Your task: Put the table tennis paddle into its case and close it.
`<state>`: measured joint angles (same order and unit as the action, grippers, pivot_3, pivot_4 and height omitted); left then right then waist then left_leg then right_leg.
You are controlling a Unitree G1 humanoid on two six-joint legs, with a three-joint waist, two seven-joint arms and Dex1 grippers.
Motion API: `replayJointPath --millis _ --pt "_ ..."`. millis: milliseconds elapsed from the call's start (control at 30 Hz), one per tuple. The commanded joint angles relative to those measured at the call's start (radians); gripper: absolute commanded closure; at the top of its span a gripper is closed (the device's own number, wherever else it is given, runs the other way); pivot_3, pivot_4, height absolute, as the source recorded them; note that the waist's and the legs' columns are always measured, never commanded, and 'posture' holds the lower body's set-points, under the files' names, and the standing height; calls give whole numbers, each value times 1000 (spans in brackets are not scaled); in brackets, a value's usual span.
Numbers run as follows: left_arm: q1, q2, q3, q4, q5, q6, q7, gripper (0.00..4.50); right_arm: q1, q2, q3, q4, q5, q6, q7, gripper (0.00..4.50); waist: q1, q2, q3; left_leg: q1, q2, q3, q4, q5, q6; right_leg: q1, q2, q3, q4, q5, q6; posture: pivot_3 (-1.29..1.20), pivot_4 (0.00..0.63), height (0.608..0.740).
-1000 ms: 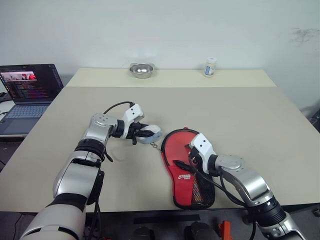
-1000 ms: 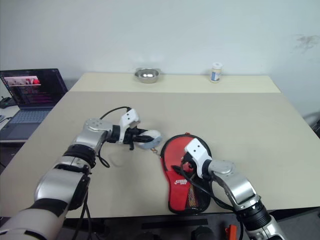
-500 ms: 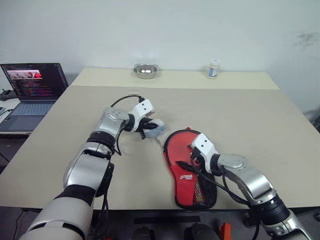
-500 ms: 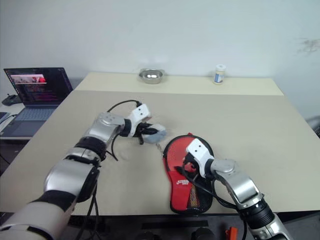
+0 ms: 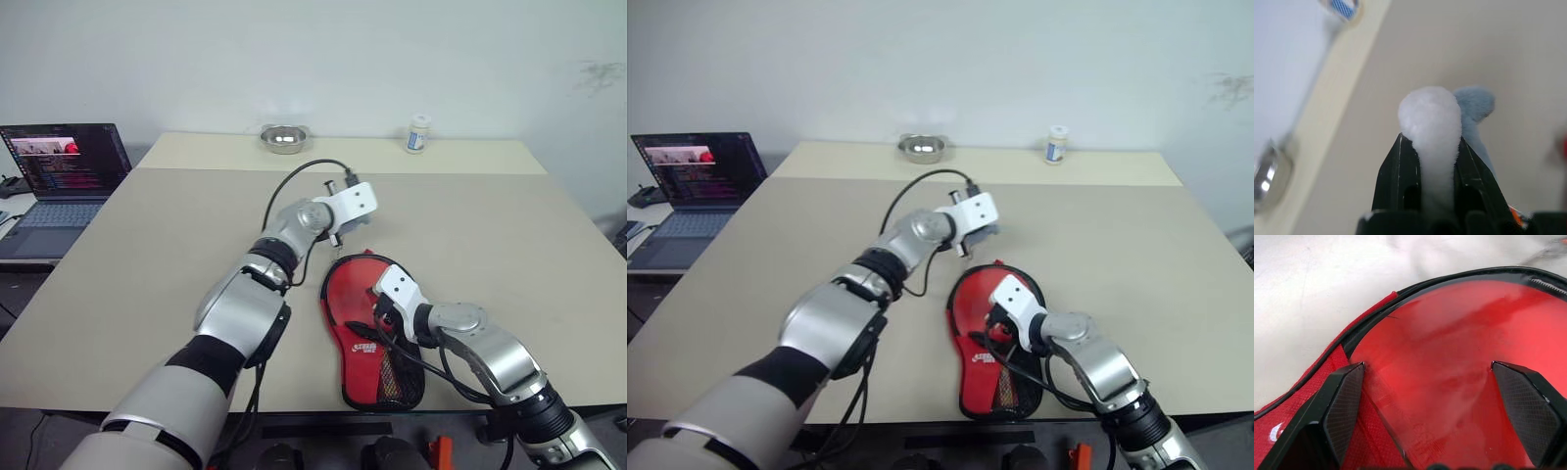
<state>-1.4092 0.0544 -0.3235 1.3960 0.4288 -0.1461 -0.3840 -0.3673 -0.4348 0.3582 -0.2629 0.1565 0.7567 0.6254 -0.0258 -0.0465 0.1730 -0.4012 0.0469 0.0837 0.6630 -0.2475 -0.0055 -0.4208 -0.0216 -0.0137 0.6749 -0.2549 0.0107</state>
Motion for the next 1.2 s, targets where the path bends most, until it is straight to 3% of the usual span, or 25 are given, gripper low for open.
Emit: replayJointPath --millis 33,333,567,933,1200 --pt "-77 -73 -8 -23 28 -50 71 4214 76 -17 96 55 -21 87 16 0 0 0 0 0 0 0 0 0 0 0 0 0 0 0 0 0 150 740" --pt "-95 -295 -1 -27 29 -120 12 4214 87 7 109 26 -27 120 -5 0 -4 2 -1 1 0 0 -1 0 0 0 0 1 -1 0 0 0 150 740" --pt "-59 -339 15 -31 0 -121 -134 4214 76 11 100 33 -33 121 -8 0 -4 3 -2 1 0 0 -1 0 0 0 1 0 -1 0 0 0 150 740" --pt "-33 -297 53 -36 -45 -95 -222 194 42 23 101 71 -41 100 -4 0 -7 3 -3 2 0 -1 -1 0 0 0 2 0 0 0 0 0 150 740" --pt "-58 -162 201 -67 -190 -77 -288 55 19 45 42 57 -30 101 -35 0 -10 3 -3 3 0 -1 -1 0 0 0 2 1 2 0 0 0 150 740"
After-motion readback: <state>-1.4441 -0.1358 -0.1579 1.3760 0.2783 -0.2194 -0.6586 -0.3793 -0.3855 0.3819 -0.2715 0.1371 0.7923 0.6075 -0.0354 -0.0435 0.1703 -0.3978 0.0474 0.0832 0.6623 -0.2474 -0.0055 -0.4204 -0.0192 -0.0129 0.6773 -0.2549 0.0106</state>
